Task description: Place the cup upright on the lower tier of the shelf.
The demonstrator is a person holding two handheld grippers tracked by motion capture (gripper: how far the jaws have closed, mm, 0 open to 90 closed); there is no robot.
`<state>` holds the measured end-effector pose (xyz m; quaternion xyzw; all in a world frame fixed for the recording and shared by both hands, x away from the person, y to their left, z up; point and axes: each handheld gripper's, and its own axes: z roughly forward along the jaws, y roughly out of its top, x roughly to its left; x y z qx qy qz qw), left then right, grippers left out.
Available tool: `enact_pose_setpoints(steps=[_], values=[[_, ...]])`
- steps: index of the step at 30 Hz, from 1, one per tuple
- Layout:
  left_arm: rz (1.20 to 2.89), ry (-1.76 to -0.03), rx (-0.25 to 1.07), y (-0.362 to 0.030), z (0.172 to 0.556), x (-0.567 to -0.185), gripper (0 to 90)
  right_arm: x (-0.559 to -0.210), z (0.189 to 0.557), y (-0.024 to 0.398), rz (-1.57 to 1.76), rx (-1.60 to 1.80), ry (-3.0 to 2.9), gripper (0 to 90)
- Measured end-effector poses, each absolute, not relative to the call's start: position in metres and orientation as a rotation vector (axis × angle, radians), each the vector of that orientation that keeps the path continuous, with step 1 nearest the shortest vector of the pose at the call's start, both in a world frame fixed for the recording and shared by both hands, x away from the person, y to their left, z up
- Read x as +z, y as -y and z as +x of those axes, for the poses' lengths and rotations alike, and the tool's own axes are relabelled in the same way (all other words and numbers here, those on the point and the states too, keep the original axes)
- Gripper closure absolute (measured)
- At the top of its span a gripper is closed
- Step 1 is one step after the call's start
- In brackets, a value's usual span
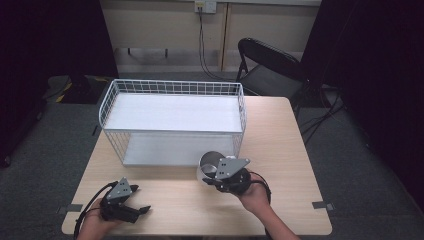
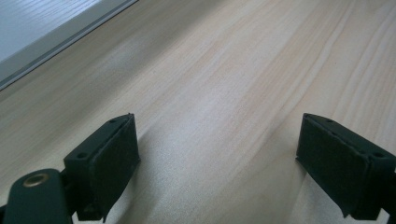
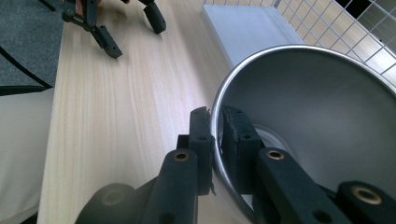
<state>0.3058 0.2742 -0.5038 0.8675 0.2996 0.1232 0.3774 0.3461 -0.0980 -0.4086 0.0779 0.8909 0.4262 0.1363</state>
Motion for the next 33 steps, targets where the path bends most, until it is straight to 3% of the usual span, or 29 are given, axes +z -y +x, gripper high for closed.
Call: enact_pose_setpoints(steps=[33], values=[[2.218, -0.766, 0.316, -0.274, 0.306, -0.504, 12.2, -0.404, 0.364, 0.078, 0.19, 1.228, -2.568, 82.1]])
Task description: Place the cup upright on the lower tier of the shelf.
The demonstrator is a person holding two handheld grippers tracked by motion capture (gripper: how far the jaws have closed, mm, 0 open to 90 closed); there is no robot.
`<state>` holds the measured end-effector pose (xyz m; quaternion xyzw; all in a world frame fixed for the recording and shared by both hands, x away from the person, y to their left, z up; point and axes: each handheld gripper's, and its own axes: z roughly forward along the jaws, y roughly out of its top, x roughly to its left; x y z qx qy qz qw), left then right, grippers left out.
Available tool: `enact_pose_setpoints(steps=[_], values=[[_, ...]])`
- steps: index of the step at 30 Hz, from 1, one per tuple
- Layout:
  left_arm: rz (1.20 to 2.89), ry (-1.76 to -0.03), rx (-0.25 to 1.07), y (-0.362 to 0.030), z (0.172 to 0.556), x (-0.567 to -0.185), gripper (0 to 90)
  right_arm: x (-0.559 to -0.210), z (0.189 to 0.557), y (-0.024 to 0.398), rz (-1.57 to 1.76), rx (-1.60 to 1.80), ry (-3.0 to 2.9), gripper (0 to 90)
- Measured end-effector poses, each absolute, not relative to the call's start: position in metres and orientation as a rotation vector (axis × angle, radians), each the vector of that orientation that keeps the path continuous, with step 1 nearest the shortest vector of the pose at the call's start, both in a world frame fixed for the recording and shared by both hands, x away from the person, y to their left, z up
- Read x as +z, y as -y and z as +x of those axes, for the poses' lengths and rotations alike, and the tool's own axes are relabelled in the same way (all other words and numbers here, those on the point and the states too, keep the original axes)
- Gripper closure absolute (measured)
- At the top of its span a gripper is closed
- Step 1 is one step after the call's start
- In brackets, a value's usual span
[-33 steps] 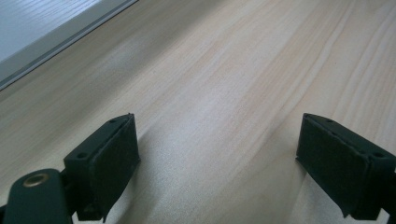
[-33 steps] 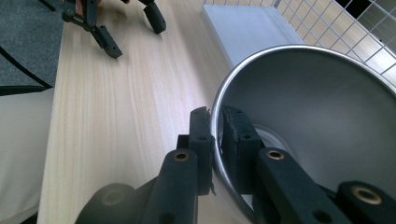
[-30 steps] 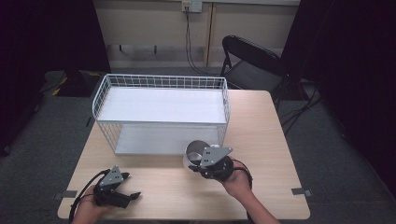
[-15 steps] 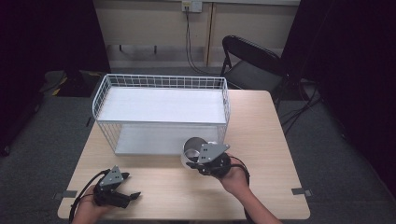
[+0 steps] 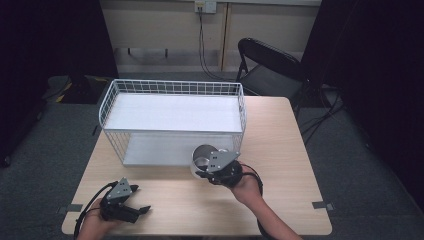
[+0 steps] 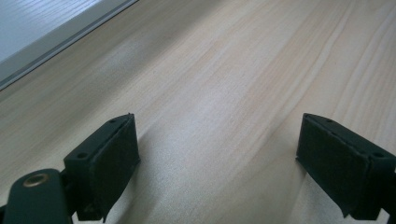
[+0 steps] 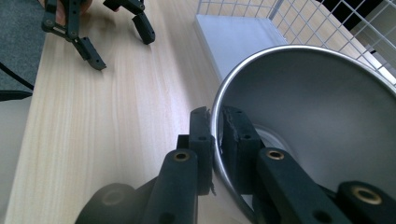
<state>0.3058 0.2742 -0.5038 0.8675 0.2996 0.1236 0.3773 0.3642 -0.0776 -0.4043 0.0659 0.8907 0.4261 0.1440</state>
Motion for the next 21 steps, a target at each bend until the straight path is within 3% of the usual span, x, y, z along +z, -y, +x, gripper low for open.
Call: enact_pose_setpoints(steps=[21], values=[[2.218, -0.766, 0.315, -0.274, 0.306, -0.504, 12.2, -0.403, 0.377, 0.07, 0.193, 1.234, -2.543, 82.0]])
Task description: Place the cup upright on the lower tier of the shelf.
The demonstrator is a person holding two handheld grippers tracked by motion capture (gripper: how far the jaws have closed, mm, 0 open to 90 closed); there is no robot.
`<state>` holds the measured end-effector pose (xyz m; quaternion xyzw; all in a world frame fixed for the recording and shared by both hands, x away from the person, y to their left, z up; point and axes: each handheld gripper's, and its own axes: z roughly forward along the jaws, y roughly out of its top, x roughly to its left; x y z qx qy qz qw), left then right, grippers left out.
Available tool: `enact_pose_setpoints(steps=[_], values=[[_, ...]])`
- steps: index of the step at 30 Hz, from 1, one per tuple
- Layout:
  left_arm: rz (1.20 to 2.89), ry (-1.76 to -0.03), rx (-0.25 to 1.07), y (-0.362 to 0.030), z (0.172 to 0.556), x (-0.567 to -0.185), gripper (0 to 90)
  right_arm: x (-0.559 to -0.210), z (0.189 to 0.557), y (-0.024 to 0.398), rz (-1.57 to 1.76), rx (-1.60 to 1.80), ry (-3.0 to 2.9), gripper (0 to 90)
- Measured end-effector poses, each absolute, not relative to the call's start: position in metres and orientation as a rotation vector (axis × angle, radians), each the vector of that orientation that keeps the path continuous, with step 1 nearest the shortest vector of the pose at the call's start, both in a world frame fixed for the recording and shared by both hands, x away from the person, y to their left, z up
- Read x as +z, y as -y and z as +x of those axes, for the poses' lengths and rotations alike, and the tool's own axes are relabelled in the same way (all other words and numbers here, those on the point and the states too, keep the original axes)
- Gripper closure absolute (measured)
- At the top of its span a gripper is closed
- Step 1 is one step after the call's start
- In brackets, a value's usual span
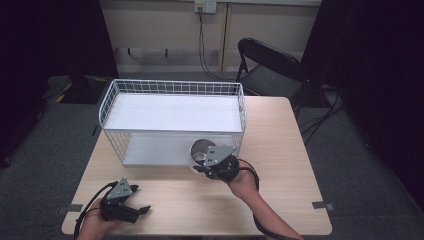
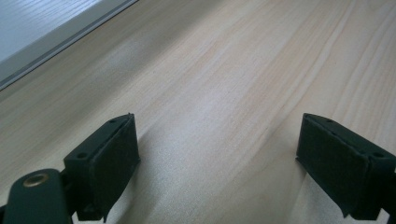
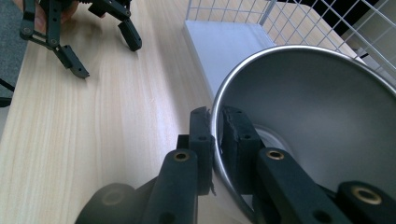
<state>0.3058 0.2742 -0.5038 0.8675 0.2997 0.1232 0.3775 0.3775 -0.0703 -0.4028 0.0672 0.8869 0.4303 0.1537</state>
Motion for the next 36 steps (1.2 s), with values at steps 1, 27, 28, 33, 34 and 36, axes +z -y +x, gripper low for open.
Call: enact_pose_setpoints(steps=[1, 27, 28, 33, 34, 36], values=[[2.218, -0.766, 0.315, -0.274, 0.306, -0.504, 12.2, -0.403, 0.377, 0.07, 0.193, 1.234, -2.543, 82.0], [2.218, -0.766, 0.315, -0.274, 0.306, -0.504, 12.2, -0.406, 0.389, 0.063, 0.197, 1.219, -2.523, 82.0], [2.218, -0.767, 0.316, -0.274, 0.306, -0.504, 12.2, -0.406, 0.39, 0.063, 0.196, 1.219, -2.52, 82.0], [2.218, -0.766, 0.315, -0.274, 0.306, -0.504, 12.2, -0.405, 0.392, 0.062, 0.188, 1.218, -2.513, 82.0], [2.218, -0.766, 0.316, -0.274, 0.306, -0.504, 12.2, -0.405, 0.392, 0.061, 0.187, 1.22, -2.51, 82.0], [2.218, -0.766, 0.315, -0.274, 0.306, -0.504, 12.2, -0.405, 0.393, 0.061, 0.192, 1.222, -2.51, 82.0]])
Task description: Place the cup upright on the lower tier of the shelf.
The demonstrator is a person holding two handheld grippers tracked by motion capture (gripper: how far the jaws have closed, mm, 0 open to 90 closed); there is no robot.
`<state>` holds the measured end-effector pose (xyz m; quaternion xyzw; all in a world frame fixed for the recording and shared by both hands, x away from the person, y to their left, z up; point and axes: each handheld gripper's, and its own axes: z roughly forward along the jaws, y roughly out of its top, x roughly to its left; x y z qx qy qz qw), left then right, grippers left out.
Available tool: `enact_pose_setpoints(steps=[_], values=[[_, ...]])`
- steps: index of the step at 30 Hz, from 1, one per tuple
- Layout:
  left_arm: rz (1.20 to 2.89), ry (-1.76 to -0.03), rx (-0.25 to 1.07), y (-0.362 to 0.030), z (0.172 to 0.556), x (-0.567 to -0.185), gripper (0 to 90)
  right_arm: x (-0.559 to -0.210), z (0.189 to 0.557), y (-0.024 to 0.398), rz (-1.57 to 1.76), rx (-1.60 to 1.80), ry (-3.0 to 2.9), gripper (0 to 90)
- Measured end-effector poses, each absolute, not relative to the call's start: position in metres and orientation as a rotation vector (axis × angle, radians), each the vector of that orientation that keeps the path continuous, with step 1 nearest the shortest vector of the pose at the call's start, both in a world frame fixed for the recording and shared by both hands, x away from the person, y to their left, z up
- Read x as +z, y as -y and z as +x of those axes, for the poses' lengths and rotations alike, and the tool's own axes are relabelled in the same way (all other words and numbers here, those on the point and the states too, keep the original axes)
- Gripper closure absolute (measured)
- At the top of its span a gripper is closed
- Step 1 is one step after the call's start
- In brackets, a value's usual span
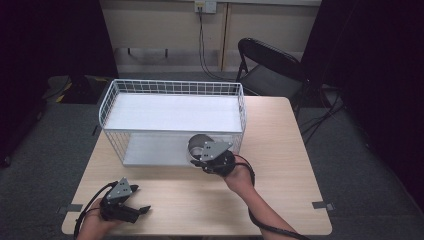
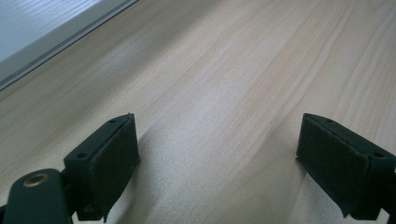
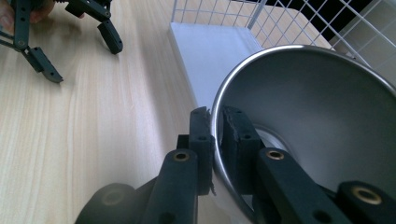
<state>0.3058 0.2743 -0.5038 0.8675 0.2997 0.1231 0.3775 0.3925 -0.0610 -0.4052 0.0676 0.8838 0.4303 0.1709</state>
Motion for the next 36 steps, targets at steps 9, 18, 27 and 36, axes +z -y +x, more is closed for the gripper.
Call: enact_pose_setpoints(steps=[9, 18, 27, 36], values=[[2.218, -0.766, 0.316, -0.274, 0.306, -0.504, 12.2, -0.407, 0.395, 0.059, 0.192, 1.217, -2.493, 82.0], [2.218, -0.766, 0.315, -0.274, 0.306, -0.504, 12.2, -0.408, 0.399, 0.058, 0.199, 1.208, -2.476, 82.0], [2.217, -0.766, 0.314, -0.274, 0.306, -0.504, 12.2, -0.413, 0.401, 0.058, 0.191, 1.194, -2.471, 82.0], [2.217, -0.766, 0.315, -0.274, 0.306, -0.504, 12.2, -0.417, 0.405, 0.057, 0.195, 1.185, -2.475, 82.0]])
